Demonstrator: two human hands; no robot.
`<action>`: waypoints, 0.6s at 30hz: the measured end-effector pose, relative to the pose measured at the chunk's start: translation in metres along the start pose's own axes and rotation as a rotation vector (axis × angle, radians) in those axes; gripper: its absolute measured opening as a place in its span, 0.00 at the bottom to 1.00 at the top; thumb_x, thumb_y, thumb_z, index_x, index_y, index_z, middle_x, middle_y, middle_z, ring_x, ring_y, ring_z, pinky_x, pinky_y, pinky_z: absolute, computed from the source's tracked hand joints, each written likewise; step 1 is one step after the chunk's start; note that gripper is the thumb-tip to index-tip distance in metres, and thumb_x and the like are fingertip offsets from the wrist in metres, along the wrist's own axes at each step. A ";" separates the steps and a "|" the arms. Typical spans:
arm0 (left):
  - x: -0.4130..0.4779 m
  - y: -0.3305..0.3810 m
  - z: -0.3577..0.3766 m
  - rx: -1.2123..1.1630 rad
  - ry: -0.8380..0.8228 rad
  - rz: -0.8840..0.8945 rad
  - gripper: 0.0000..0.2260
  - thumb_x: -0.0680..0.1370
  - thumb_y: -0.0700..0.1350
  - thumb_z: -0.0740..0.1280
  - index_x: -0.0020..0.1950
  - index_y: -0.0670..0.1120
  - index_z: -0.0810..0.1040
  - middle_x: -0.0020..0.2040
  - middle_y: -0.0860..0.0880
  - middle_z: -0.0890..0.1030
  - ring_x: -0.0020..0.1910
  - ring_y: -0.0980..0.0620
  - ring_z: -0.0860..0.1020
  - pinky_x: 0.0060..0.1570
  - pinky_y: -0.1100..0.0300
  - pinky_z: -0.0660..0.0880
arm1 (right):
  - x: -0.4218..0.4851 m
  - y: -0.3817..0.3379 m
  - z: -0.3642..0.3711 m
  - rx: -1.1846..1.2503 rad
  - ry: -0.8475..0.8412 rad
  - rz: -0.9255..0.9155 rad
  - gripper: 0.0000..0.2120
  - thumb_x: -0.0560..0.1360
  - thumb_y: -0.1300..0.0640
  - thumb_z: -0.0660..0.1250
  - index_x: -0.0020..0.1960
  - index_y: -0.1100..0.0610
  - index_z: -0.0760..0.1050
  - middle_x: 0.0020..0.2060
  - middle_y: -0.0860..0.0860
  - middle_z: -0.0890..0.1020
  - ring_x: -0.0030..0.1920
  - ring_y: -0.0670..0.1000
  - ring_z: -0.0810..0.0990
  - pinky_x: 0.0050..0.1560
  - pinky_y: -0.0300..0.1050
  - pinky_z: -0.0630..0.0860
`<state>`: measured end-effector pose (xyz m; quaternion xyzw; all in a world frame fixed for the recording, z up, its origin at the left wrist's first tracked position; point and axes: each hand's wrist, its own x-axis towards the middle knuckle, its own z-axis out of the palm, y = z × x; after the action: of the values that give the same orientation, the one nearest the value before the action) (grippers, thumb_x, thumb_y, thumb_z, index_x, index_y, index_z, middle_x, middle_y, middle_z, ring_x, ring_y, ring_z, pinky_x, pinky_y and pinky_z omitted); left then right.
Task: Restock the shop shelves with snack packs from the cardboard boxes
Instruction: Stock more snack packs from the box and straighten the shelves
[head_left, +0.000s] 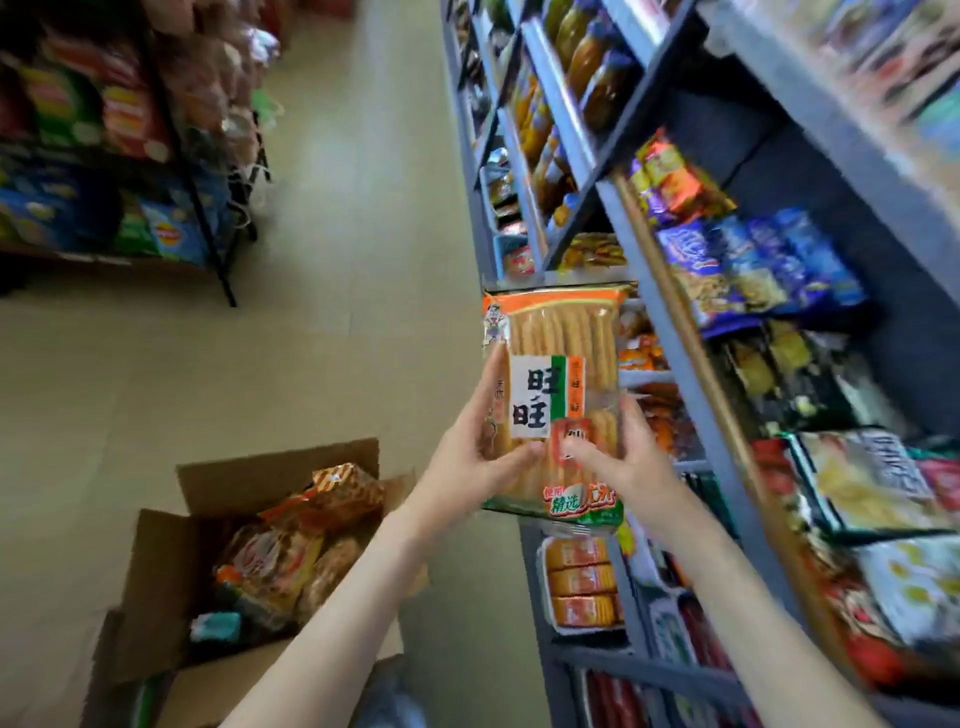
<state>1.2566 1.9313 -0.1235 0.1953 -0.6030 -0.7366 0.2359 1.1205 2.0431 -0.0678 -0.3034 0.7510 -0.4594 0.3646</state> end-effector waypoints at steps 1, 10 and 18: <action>-0.005 0.013 0.029 0.026 -0.026 0.053 0.39 0.72 0.51 0.72 0.74 0.69 0.53 0.72 0.55 0.69 0.70 0.53 0.70 0.67 0.43 0.69 | -0.027 -0.007 -0.020 -0.089 0.101 -0.069 0.29 0.72 0.57 0.73 0.68 0.48 0.63 0.57 0.41 0.80 0.57 0.41 0.79 0.59 0.45 0.73; -0.106 0.098 0.285 0.116 -0.361 0.400 0.37 0.76 0.43 0.71 0.73 0.69 0.54 0.71 0.59 0.70 0.69 0.54 0.71 0.68 0.47 0.69 | -0.295 -0.022 -0.179 -0.283 0.638 -0.415 0.46 0.73 0.58 0.71 0.69 0.26 0.43 0.74 0.40 0.57 0.72 0.39 0.62 0.72 0.39 0.61; -0.178 0.158 0.425 0.137 -0.703 0.731 0.28 0.78 0.62 0.60 0.76 0.62 0.55 0.68 0.63 0.70 0.63 0.56 0.71 0.65 0.56 0.67 | -0.488 -0.029 -0.249 -0.271 0.942 -0.428 0.43 0.75 0.67 0.68 0.72 0.38 0.45 0.60 0.13 0.54 0.64 0.23 0.60 0.61 0.22 0.60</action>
<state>1.1759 2.3480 0.1150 -0.2732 -0.7216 -0.5859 0.2477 1.1871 2.5342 0.1679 -0.2551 0.8072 -0.5088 -0.1565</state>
